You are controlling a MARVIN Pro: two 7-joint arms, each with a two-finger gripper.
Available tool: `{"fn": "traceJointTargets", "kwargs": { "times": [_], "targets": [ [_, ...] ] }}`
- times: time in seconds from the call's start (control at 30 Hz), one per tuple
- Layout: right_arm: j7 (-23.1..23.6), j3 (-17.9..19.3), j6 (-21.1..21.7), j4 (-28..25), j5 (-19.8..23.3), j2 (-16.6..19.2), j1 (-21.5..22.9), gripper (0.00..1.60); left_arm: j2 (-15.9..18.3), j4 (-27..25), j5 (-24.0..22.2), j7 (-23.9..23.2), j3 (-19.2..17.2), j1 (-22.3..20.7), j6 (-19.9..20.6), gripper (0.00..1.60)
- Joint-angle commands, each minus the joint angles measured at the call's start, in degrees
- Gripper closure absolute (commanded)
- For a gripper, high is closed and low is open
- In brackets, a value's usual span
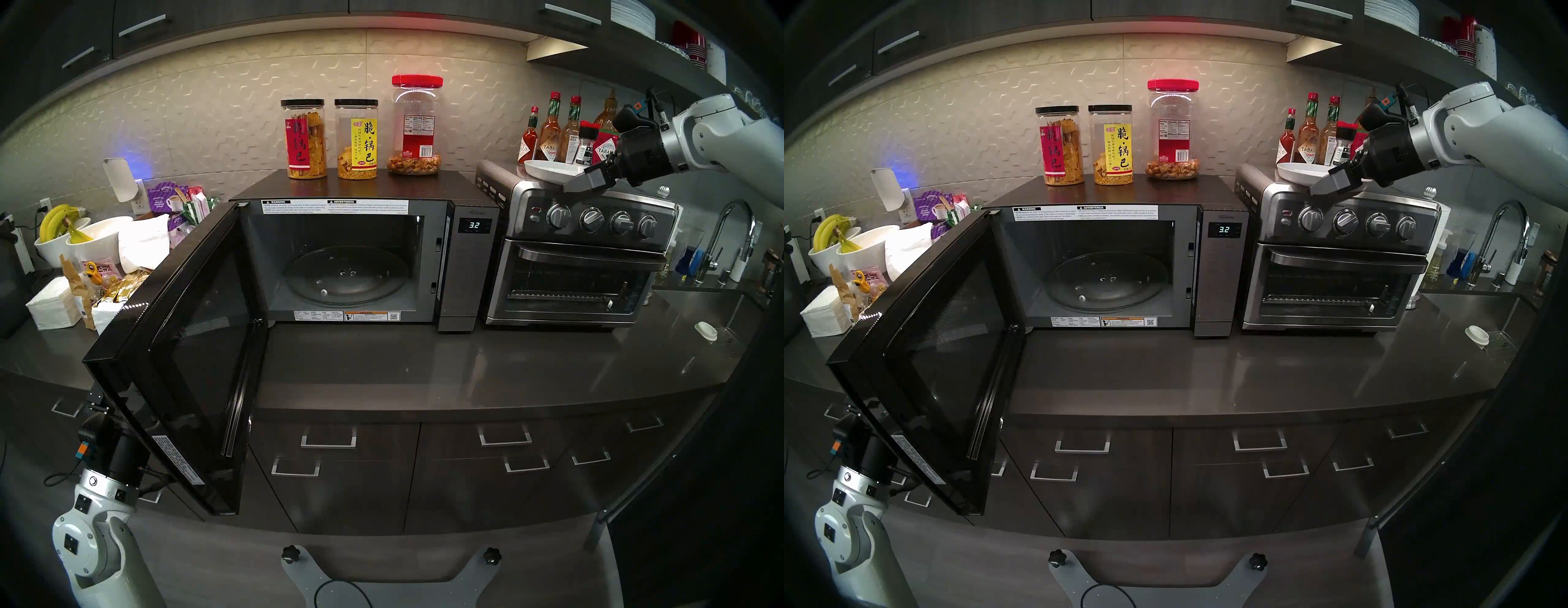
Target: Open the microwave, put the plate inside, and close the door
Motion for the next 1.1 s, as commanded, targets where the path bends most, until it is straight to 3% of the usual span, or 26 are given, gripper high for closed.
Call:
{"fn": "traceJointTargets", "kwargs": {
  "times": [0.0, 0.1, 0.13, 0.17, 0.27, 0.3, 0.37, 0.4, 0.63, 1.07],
  "targets": [
    [-1.6, 0.8, -0.8, -1.1, 0.3, 0.6, 0.9, 0.00, -0.1, -1.2, -0.1, -0.1, 0.0, 0.1, -0.1, 0.00],
    [-2.1, 0.9, -0.9, -1.5, 0.1, 0.8, 0.9, 0.07, -0.1, -1.2, -0.1, -0.1, 0.0, 0.1, -0.1, 0.00],
    [-2.3, 0.9, -0.9, -1.6, 0.1, 0.8, 0.9, 0.30, -0.1, -1.2, -0.1, -0.1, 0.0, 0.1, -0.1, 0.00],
    [-2.5, 0.9, -1.0, -1.7, 0.1, 0.9, 0.9, 0.85, -0.1, -1.2, -0.1, -0.1, 0.0, 0.1, -0.1, 0.00],
    [-2.9, 1.0, -1.1, -2.1, 0.1, 1.1, 1.0, 1.09, -0.1, -1.2, -0.1, -0.1, 0.0, 0.1, -0.1, 0.00],
    [-3.1, 1.0, -1.2, -2.2, 0.1, 1.2, 1.0, 1.27, -0.1, -1.2, -0.1, -0.1, 0.0, 0.1, -0.1, 0.00],
    [-3.3, 1.1, -1.3, -2.3, 0.0, 1.3, 1.0, 1.34, -0.1, -1.2, -0.1, -0.1, 0.0, 0.1, -0.1, 0.00],
    [-3.3, 1.1, -1.3, -2.4, 0.0, 1.4, 1.1, 1.58, -0.1, -1.2, -0.1, -0.1, 0.0, 0.1, -0.1, 0.00],
    [-3.4, 1.1, -2.0, -3.7, -0.5, 2.4, 1.8, 1.60, -0.1, -1.2, -0.1, -0.1, 0.0, 0.1, -0.1, 0.00],
    [1.0, 2.3, -0.8, -6.1, -1.5, 7.3, 8.2, 1.60, -0.1, -1.1, -0.2, -0.1, 0.0, 0.0, -0.1, 0.00]
  ]
}}
